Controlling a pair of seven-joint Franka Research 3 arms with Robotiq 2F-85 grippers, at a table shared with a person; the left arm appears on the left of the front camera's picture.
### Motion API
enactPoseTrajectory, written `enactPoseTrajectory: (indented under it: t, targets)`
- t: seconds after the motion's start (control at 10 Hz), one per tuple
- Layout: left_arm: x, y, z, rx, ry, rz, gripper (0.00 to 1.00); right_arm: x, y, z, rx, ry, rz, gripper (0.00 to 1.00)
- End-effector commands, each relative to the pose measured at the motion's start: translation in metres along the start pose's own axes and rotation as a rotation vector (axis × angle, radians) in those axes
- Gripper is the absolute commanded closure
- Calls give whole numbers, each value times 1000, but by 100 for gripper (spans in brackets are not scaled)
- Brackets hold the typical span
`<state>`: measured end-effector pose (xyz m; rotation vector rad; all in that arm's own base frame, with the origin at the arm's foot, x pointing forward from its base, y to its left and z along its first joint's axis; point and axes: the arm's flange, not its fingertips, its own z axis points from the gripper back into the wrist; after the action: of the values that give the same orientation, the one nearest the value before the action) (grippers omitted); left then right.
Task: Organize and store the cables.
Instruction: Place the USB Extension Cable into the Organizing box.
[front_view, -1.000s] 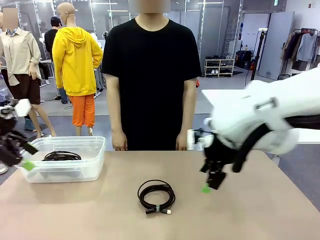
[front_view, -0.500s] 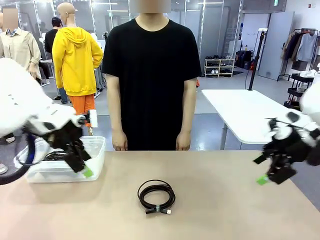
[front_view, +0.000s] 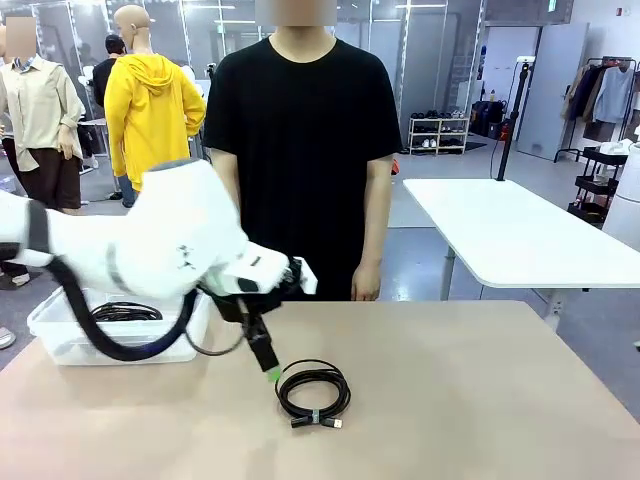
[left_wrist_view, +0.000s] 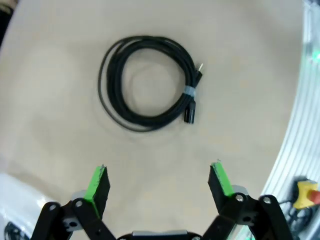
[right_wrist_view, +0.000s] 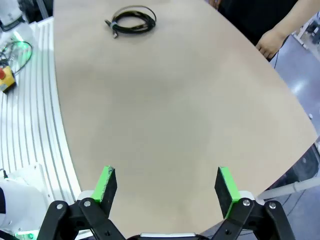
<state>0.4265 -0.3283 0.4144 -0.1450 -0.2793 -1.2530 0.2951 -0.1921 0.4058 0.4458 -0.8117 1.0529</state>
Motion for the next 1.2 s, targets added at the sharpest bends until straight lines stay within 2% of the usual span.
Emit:
enactPoseTrajectory:
  t: [0.0,0.3,0.4,1.1]
  targets:
    - [35,0,-23,0,70,-22,0,-34,15,4,9,-103,-4,0]
    - [49,-4,-60,-39,136,-15,0,-46,12,11,6,-169,25,0]
    - [50,-7,-65,-70,122,-21,0,-43,17,16,0,-120,-15,0]
    - [45,-10,-74,-61,114,-27,0,-43,17,16,0,-120,-15,0]
